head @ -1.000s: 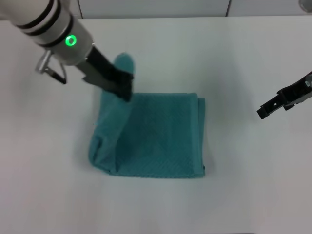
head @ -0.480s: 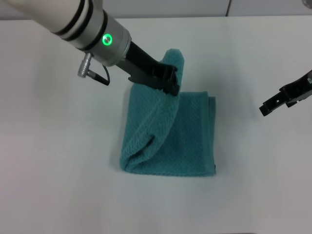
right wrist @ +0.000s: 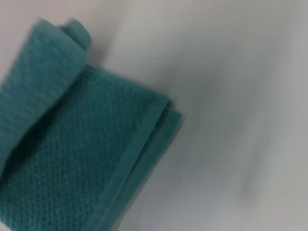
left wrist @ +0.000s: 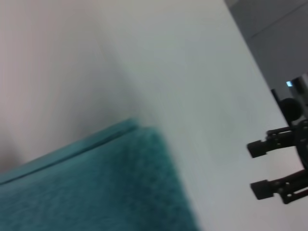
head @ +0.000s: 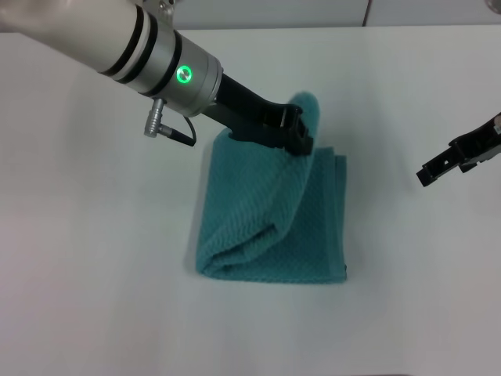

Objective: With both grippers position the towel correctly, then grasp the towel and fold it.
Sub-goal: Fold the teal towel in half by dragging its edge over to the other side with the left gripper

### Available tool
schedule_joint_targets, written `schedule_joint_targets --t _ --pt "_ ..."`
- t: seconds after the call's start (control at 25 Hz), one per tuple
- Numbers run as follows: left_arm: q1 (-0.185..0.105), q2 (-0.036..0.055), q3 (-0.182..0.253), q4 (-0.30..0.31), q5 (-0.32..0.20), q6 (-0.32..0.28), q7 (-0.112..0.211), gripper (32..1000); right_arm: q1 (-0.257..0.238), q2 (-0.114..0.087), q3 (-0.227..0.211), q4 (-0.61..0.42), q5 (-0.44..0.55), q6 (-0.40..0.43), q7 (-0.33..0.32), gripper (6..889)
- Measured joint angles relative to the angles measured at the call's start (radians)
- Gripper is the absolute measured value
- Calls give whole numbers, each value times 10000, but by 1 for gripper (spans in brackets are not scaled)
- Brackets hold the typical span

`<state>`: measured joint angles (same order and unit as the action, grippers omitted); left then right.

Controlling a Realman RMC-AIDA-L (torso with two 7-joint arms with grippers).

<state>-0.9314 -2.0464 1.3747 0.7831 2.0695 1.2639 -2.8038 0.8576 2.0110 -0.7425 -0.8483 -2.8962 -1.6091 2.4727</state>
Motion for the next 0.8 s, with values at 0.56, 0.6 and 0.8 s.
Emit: schedule_joint_targets --t 0.56,0.6,0.8 --pt "83 32 -217 -205 -503 2 279 502 -1 -1 0 0 1 -1 -6 853" --pt "87 33 -220 -206 -486 5 273 529 -3 0 0 0 0 -1 -7 853" --pt "95 96 -219 -208 -209 88 153 668 -35 -1 0 0 0 -8 -11 852"
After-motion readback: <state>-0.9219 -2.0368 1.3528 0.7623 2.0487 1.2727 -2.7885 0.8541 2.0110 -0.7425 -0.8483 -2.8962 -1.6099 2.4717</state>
